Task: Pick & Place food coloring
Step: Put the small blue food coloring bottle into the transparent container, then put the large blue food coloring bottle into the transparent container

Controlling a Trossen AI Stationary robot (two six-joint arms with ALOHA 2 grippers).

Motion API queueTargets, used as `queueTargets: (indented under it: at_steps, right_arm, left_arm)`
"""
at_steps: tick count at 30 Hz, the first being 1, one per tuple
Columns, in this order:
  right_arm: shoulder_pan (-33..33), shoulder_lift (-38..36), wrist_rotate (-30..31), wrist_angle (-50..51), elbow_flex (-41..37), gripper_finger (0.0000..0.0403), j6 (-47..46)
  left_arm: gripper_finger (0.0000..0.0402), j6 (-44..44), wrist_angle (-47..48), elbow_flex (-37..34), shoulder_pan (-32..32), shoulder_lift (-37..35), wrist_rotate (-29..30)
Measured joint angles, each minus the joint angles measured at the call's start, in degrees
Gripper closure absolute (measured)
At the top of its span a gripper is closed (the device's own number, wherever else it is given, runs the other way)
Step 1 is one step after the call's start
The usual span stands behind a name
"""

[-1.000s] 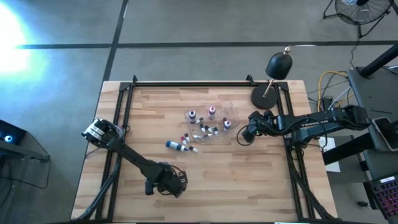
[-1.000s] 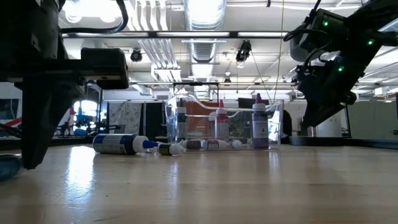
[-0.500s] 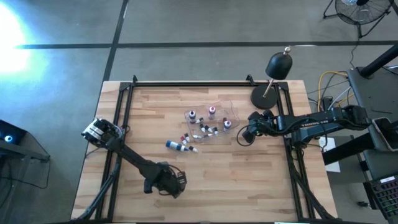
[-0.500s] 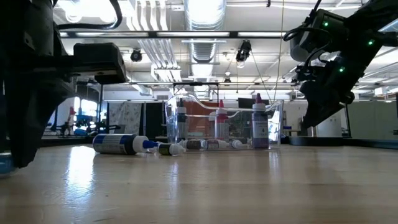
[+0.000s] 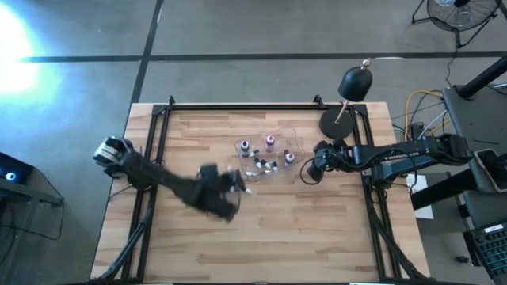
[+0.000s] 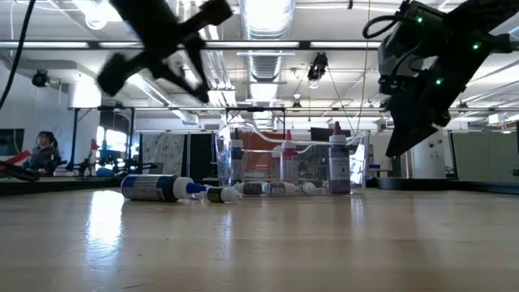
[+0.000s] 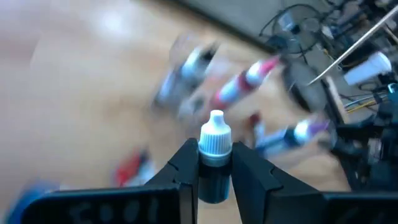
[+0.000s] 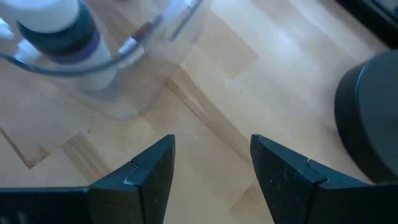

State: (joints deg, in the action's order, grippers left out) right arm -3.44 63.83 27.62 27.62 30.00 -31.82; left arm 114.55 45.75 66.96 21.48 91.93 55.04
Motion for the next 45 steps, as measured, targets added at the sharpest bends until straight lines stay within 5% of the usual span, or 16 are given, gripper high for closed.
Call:
queueTargets:
  at_steps: [6, 9, 18, 28, 37, 45]
  right_arm:
    - [0.0, 0.0, 0.0, 0.0, 1.6, 0.0200, 2.2]
    - [0.0, 0.0, -0.2, 0.6, 2.0, 0.0200, 2.1]
    - [0.0, 0.0, -0.6, 2.2, 2.1, 0.0200, -4.0]
    - [-0.2, 0.0, 1.0, 1.1, 2.0, 0.0200, 0.6]
    - [-0.2, 0.0, -0.1, 0.6, 2.0, 0.0200, 5.0]
    - [-0.2, 0.0, -5.4, 0.6, 1.9, 0.0200, 2.2]
  left_arm:
    - [0.0358, -44.2, -24.0, 0.0, -16.0, -3.5, -8.2]
    - [0.0347, -55.2, -33.9, 0.3, -22.0, -3.1, -12.8]
    - [0.0244, -59.6, -23.4, 3.7, -20.6, -5.7, -26.9]
    - [0.0234, -63.7, -3.8, 2.9, -10.4, -8.5, -29.4]
    - [0.0234, -89.8, -3.2, -0.1, -8.1, -1.6, -38.4]
    - [0.0234, -102.9, -3.7, -1.6, -9.6, 3.5, -39.2]
